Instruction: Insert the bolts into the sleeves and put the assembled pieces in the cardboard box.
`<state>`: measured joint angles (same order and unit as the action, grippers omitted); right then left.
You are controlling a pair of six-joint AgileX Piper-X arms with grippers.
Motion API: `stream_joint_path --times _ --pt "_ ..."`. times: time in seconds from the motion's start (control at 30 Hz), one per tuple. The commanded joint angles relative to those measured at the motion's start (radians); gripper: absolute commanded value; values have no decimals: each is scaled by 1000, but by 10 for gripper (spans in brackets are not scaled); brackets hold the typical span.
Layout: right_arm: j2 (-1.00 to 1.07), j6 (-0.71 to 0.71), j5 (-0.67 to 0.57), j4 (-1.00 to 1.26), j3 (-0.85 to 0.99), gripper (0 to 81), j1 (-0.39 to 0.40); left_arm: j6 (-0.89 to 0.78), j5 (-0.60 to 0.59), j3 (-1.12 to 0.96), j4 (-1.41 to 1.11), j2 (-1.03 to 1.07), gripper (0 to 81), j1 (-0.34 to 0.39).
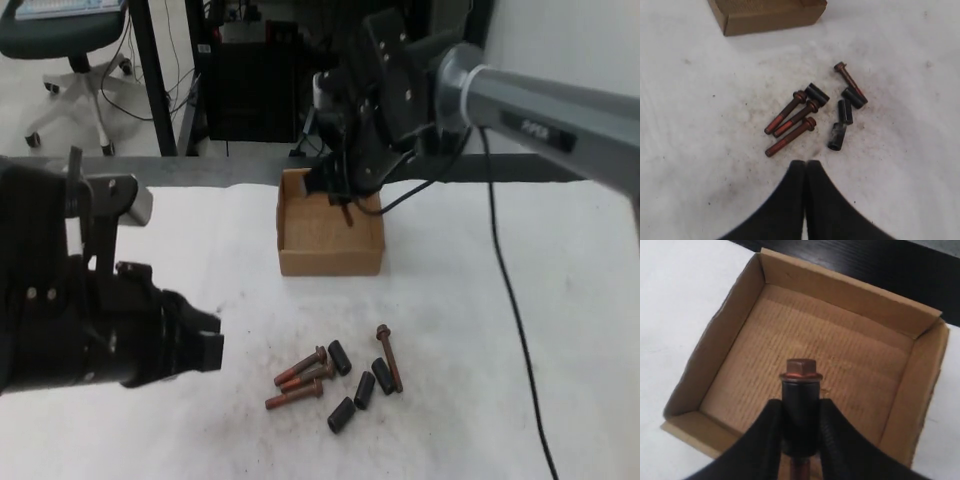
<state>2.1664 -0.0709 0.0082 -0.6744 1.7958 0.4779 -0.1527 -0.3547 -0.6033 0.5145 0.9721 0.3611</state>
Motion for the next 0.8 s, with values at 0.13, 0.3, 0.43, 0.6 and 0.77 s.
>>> stream_joint_path --times 0.13,0.3,0.43,0.6,0.77 --pt "41 2 0 6 30 7 -19 4 -7 -5 101 -5 0 -1" --pt "41 2 -17 51 30 174 -35 4 -7 -5 102 -5 0 -1" --pt "41 2 -37 58 30 361 -42 4 -7 -5 102 -5 0 -1" --pt "26 2 -37 26 30 371 -46 4 -31 -5 102 -5 0 -1" --pt "-47 2 -22 -39 30 159 -48 53 -150 -5 94 -5 0 -1"
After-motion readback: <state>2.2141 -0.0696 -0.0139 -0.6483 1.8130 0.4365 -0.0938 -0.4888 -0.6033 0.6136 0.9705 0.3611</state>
